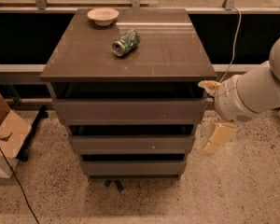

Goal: Open middle drawer

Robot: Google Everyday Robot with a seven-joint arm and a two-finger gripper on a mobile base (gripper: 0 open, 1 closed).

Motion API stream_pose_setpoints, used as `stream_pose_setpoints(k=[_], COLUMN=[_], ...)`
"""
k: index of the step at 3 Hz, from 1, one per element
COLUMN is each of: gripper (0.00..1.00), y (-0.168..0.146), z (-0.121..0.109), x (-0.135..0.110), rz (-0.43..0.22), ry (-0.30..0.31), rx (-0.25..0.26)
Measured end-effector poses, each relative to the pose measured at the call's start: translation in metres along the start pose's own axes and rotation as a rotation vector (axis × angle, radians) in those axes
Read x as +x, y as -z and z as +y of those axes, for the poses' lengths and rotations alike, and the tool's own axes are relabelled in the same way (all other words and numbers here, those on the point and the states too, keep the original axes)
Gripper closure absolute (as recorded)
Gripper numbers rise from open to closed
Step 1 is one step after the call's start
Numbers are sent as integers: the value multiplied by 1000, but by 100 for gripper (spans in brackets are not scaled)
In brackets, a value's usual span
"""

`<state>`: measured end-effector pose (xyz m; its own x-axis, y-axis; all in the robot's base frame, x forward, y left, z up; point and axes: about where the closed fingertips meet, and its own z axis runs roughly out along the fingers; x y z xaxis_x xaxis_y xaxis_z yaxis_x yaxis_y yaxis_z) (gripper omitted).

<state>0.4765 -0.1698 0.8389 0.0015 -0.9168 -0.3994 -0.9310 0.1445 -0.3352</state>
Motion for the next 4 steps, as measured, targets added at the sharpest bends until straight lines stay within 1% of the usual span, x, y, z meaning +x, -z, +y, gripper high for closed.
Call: stream_pose_setpoints(k=[1,2,3,4], gripper=[0,0,0,0], y=[-53,-53,-68,-94], z=[-12,-12,-9,3], x=[23,21,19,35], rz=[-58,-49,14,39], ry=[-29,-15,0,-13], rx=[-8,-14,-27,-33])
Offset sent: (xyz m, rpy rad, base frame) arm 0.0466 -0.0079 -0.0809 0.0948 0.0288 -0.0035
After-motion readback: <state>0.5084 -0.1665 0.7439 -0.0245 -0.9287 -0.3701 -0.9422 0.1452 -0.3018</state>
